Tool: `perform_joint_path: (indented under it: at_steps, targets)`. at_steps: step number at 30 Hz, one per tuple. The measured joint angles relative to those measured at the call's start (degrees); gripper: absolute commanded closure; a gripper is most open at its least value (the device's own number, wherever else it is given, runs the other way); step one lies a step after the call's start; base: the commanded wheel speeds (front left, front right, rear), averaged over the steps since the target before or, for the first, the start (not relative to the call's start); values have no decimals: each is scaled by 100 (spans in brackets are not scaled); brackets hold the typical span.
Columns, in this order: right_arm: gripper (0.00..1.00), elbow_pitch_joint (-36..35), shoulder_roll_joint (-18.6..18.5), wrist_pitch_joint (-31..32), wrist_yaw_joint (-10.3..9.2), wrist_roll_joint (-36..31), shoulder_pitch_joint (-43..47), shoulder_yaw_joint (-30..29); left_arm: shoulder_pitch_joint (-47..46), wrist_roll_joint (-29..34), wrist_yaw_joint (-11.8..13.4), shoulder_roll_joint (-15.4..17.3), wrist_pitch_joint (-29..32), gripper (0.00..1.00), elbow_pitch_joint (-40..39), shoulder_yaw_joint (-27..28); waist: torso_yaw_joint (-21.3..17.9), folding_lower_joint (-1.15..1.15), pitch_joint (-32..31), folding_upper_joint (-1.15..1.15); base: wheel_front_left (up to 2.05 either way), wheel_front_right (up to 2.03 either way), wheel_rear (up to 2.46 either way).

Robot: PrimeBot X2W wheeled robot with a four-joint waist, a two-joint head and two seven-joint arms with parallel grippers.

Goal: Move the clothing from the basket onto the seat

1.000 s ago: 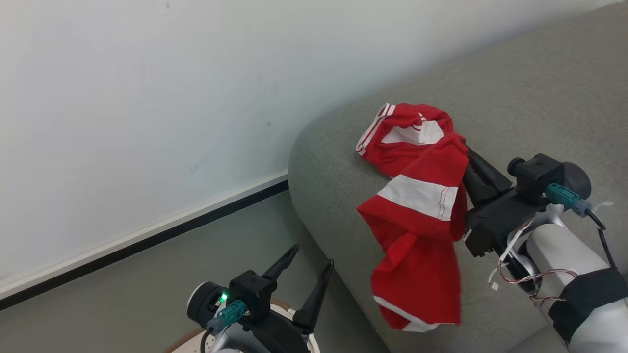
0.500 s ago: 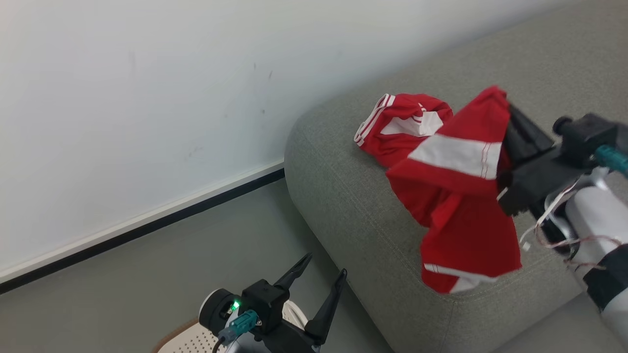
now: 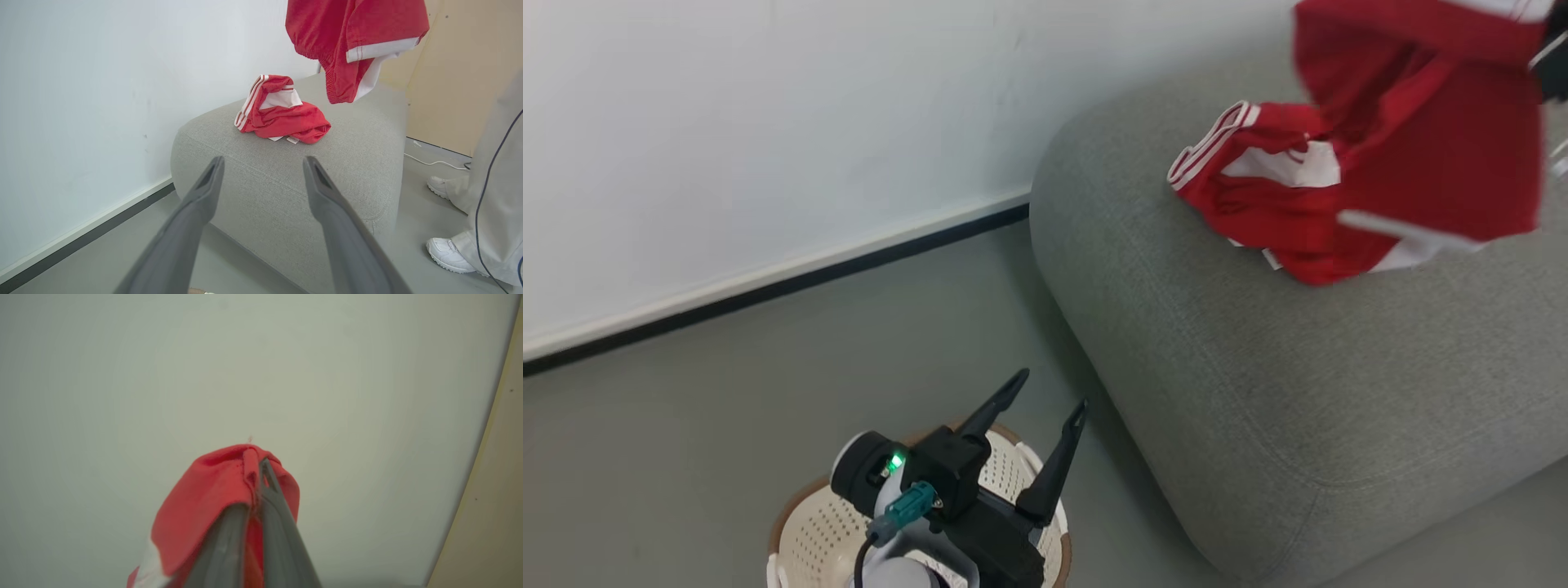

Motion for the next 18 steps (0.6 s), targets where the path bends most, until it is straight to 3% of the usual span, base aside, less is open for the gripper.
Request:
perform_joint_path:
  at_steps: [9, 18]
  targets:
    - [100, 465, -436, 256, -155, -63, -1168, -379, -259, 76, 47, 182, 159, 0, -300, 129, 310, 1, 645, 0, 0, 0, 0]
    - [100, 744, -672, 338, -303, 78, -1279, -701, -693, 258, 48, 296, 415, 0, -683, 121, 515, 1, 1339, 0, 0, 0, 0]
